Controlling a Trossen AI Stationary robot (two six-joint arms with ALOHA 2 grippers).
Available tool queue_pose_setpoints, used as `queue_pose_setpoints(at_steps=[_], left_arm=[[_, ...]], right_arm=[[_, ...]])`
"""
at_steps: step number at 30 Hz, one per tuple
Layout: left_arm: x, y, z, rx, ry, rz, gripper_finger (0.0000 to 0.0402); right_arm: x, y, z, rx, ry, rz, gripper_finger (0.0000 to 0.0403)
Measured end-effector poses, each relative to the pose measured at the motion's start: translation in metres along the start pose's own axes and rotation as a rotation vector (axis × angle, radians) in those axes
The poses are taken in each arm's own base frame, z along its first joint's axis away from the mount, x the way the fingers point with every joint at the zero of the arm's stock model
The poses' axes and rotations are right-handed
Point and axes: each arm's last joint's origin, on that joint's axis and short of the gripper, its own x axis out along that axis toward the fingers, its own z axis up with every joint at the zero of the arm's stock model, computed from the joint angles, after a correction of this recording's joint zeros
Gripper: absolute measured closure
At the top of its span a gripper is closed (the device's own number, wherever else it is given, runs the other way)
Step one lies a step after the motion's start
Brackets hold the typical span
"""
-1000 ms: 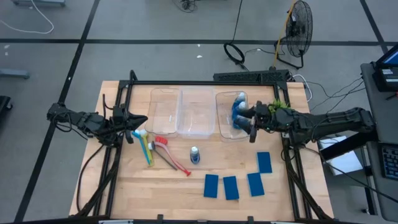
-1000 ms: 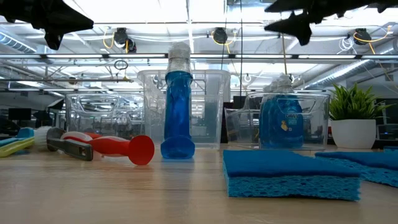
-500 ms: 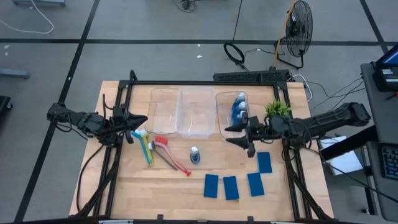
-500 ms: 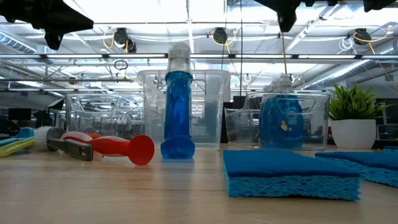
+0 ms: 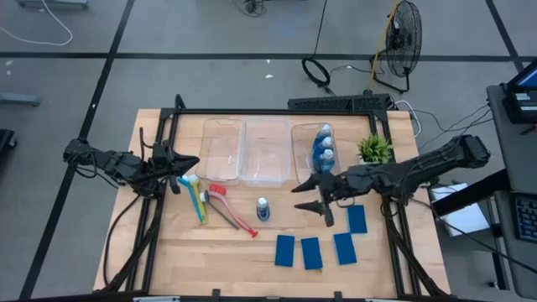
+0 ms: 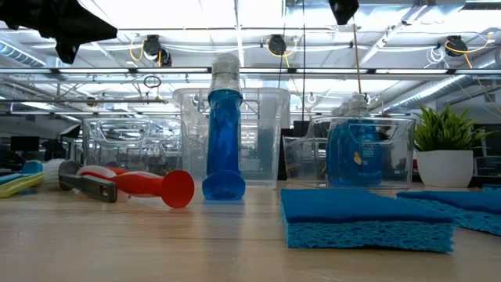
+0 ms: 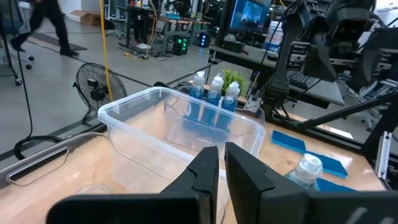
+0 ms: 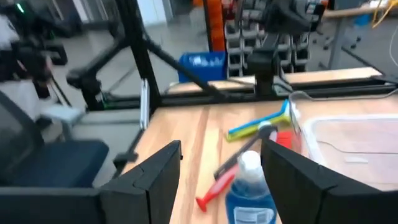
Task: Pick & Place Kitchen Sink Supplies
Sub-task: Put the blue dishwashing liquid bottle into the right transparent bin
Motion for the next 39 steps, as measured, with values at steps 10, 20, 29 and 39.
queue_pose_setpoints(at_steps=[10, 20, 29, 39], left_arm=[[0.0, 0.0, 0.0, 0.001, 0.0, -0.001, 0.0369], [0.0, 0.0, 0.0, 0.0, -0.001, -0.001, 0.0369], [0.0, 0.0, 0.0, 0.001, -0.001, -0.001, 0.0369], [0.0, 0.0, 0.0, 0.008, -0.001, -0.001, 0.0369]], right_arm=[[0.012, 0.006, 0.022, -0.079, 0.13, -0.006, 0.0195], [0.031, 0.006, 0.034, -0.107, 0.207, 0.006, 0.0195], [0.045, -0.011, 0.045, -0.079, 0.234, 0.012, 0.0195], [0.045, -0.022, 0.047, -0.062, 0.235, 0.041, 0.0195]])
